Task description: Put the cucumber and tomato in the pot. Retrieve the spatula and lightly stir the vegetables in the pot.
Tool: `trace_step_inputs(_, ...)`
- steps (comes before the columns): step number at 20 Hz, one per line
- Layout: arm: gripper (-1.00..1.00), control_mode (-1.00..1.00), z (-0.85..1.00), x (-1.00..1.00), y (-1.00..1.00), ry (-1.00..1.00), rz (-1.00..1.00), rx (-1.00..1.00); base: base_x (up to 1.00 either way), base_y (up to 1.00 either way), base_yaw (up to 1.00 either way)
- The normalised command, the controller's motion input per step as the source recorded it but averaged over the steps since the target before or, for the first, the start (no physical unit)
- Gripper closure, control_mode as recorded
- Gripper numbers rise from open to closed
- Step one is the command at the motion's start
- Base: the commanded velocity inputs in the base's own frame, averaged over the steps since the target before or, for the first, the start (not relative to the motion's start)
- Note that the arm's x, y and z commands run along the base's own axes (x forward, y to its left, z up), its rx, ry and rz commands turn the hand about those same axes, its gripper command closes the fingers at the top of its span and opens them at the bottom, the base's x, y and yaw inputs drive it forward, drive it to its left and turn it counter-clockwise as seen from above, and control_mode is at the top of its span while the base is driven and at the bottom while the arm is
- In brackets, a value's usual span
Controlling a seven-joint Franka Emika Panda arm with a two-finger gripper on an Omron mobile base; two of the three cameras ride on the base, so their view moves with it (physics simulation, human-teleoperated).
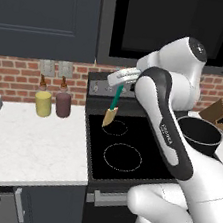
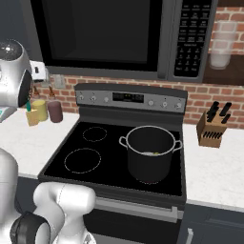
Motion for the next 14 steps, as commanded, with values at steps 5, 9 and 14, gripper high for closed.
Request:
trace_step_inputs(5, 1.0, -1.0, 0.0, 0.0, -1.0, 0.13, -0.44, 0.19, 0.0, 0.0, 0.0)
trace_step_inputs(9, 1.0, -1.0, 0.0, 0.0, -1.0, 0.14, -0.42, 0.17, 0.0, 0.0, 0.0)
trace_step_inputs(14, 1.0, -1.0, 0.0, 0.0, -0.9, 0.16, -0.34, 0.22, 0.0, 0.0, 0.0)
